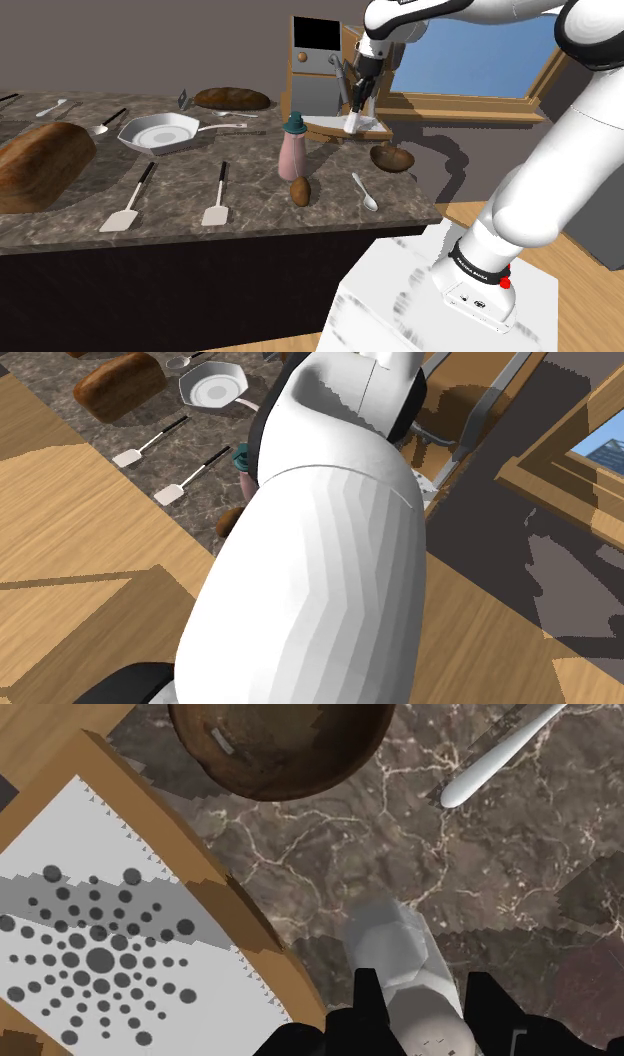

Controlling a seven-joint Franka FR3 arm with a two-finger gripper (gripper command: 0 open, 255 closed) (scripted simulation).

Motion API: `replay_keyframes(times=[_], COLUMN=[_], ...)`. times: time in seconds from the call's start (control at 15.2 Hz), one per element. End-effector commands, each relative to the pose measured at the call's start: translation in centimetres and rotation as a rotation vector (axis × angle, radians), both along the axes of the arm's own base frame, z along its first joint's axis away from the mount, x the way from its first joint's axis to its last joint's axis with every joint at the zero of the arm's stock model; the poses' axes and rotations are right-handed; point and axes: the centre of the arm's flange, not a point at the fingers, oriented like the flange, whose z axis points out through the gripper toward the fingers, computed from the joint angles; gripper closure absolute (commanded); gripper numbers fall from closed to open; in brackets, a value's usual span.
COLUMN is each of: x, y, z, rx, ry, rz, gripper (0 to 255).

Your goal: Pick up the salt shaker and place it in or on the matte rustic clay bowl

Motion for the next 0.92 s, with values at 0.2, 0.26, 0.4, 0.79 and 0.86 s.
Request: replay_keyframes(times=[0.2,0.26,0.4,0.79,0.86], x=[-3.5,-4.6,-6.9,-13.8,-15.4], y=[-1.8,-2.4,-3.5,-7.1,-8.0], z=[1.4,1.7,2.3,4.0,4.5], rx=[0.0,0.0,0.0,0.0,0.0], ry=[0.0,0.0,0.0,0.0,0.0], rz=[0.0,0.0,0.0,0.0,0.0], gripper=[255,255,255,255,255])
